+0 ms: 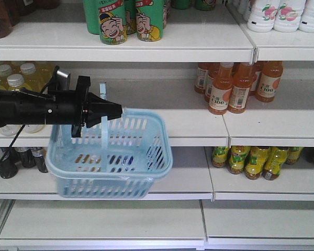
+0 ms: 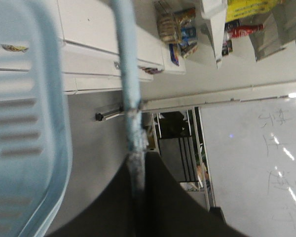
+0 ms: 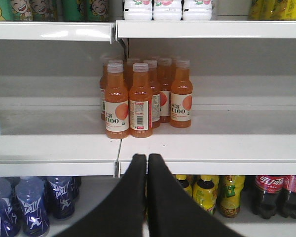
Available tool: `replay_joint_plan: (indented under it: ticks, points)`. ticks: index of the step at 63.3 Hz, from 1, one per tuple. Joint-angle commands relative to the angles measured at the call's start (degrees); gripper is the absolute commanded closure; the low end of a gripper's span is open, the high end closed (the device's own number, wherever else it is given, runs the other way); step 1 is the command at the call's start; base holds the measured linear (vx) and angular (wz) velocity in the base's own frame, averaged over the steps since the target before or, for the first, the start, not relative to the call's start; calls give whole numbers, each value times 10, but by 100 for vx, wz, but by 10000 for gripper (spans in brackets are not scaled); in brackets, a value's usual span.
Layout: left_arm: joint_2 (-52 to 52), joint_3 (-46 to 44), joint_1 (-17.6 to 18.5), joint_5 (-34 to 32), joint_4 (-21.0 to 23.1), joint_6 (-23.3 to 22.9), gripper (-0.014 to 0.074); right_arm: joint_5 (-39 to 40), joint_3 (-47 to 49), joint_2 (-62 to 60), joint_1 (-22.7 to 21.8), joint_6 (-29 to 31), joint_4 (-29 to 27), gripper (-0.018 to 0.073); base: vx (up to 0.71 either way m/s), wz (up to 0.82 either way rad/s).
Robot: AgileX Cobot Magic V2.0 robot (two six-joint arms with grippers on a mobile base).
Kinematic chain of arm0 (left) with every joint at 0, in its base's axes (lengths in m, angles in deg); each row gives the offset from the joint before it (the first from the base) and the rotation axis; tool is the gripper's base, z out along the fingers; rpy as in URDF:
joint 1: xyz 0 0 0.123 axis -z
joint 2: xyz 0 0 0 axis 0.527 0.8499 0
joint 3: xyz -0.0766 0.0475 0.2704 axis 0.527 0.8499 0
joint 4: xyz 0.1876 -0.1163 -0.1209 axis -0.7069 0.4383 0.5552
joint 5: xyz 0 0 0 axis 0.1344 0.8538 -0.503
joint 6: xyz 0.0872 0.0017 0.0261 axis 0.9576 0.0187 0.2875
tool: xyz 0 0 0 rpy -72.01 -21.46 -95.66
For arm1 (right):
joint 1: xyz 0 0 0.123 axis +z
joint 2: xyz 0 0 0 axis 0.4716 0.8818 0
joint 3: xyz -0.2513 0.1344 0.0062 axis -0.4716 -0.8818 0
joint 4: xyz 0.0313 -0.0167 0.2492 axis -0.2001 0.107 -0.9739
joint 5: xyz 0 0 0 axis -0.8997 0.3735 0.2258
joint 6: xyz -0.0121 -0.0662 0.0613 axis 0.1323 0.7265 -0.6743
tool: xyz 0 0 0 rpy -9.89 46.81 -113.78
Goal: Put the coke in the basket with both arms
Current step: 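Close the left gripper on the handle and lift the basket off the shelf, then turn the base away from the shelf holding the basket in the left gripper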
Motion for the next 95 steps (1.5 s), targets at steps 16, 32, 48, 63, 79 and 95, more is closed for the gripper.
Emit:
replay_joint_plan:
  ticks: [16,32,48,63,79,95]
  points:
    - [-116,185,61,49,60,121,604,41,-6,-11,-2,3,5,567,0,0]
    - [-119,297,122,48,123,218,604,41,-6,-11,-2,3,5,567,0,0]
    - [-119,313,158,49,122,225,604,40,-6,-11,-2,3,5,567,0,0]
    - [-119,313,161,34,122,225,604,41,-6,-11,-2,3,5,567,0,0]
    - [-119,313,161,17,121,225,603,41,-6,-11,-2,3,5,567,0,0]
    - [-119,313,161,17,121,225,603,41,-6,-11,-2,3,5,567,0,0]
